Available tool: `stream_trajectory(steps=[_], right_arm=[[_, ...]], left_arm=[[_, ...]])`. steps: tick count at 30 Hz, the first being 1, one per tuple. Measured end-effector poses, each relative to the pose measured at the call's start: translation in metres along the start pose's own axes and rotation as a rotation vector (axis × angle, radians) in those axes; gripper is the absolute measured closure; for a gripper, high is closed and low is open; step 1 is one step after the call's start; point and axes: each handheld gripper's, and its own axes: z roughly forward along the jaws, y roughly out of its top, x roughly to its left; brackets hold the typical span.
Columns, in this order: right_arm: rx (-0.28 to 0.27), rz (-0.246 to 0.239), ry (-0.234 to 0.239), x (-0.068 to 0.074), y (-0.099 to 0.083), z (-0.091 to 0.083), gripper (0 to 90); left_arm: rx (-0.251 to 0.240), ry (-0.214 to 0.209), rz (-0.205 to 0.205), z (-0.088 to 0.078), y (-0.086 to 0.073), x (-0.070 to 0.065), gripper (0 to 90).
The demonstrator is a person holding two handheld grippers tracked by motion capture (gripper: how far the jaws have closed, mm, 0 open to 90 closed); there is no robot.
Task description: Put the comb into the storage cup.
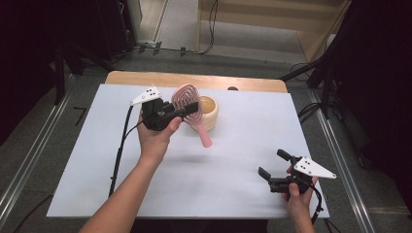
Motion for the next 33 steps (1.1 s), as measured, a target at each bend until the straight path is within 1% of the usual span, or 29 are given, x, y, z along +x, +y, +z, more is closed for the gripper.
stream_trajectory(steps=[5, 10, 11, 13, 14, 16, 21, 25, 26, 28, 33], right_arm=[[0.003, 0.003, -0.009, -0.004, -0.003, -0.006, 0.0], [-0.005, 0.017, -0.021, -0.007, -0.005, -0.01, 0.0], [-0.006, 0.015, -0.023, -0.008, -0.004, -0.01, 0.0], [-0.007, 0.01, -0.021, -0.007, -0.005, -0.01, 0.0], [-0.007, 0.008, -0.022, -0.007, -0.005, -0.01, 0.0], [0.0, 0.003, -0.025, -0.007, -0.005, -0.01, 0.0], [-0.008, 0.011, -0.024, -0.008, -0.006, -0.011, 0.0], [-0.015, 0.022, -0.023, -0.01, -0.006, -0.013, 0.0], [-0.015, 0.026, -0.026, -0.011, -0.006, -0.013, 0.0], [-0.015, 0.03, -0.024, -0.011, -0.007, -0.013, 0.0], [-0.015, 0.023, -0.018, -0.011, -0.007, -0.012, 0.0]], left_arm=[[-0.008, 0.0, 0.0, 0.001, 0.004, 0.002, 65.2], [-0.013, -0.002, -0.002, 0.003, 0.01, 0.004, 65.1], [-0.013, -0.002, 0.003, 0.003, 0.011, 0.004, 65.1], [-0.019, -0.002, 0.0, 0.004, 0.013, 0.004, 65.2], [-0.015, -0.002, 0.007, 0.004, 0.014, 0.005, 65.2], [-0.019, 0.004, 0.003, 0.005, 0.015, 0.007, 65.1], [-0.026, 0.008, -0.006, 0.007, 0.016, 0.01, 65.1], [-0.032, -0.006, -0.011, 0.009, 0.015, 0.016, 65.1], [-0.033, -0.002, -0.019, 0.01, 0.015, 0.018, 65.1], [-0.043, -0.007, -0.032, 0.01, 0.015, 0.021, 65.2], [-0.052, -0.001, -0.035, 0.008, 0.018, 0.025, 65.2]])
